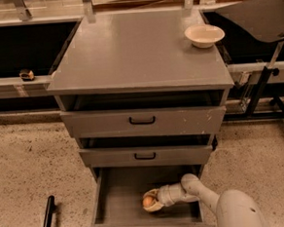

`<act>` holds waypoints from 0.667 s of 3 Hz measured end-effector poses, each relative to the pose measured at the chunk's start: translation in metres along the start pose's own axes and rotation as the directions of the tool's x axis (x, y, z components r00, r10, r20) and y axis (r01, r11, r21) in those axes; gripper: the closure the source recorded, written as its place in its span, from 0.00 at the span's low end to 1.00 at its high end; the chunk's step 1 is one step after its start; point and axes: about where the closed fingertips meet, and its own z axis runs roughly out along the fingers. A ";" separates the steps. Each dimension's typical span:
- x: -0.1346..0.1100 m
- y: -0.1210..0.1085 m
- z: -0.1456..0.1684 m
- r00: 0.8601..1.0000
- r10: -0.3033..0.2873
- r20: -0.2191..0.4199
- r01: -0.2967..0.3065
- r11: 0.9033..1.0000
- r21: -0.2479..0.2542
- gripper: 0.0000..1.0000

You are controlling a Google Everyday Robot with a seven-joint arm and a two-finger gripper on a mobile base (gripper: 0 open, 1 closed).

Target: Place orange into bottom drawer

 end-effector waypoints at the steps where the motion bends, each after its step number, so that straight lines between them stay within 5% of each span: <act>1: 0.001 0.001 0.001 1.000 0.000 -0.003 0.000 1.000 -0.003 0.13; 2: 0.001 0.001 0.001 1.000 0.000 -0.003 0.000 1.000 -0.004 0.00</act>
Offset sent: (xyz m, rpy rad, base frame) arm -0.0012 0.0005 -0.0014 -0.0023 0.0023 0.0030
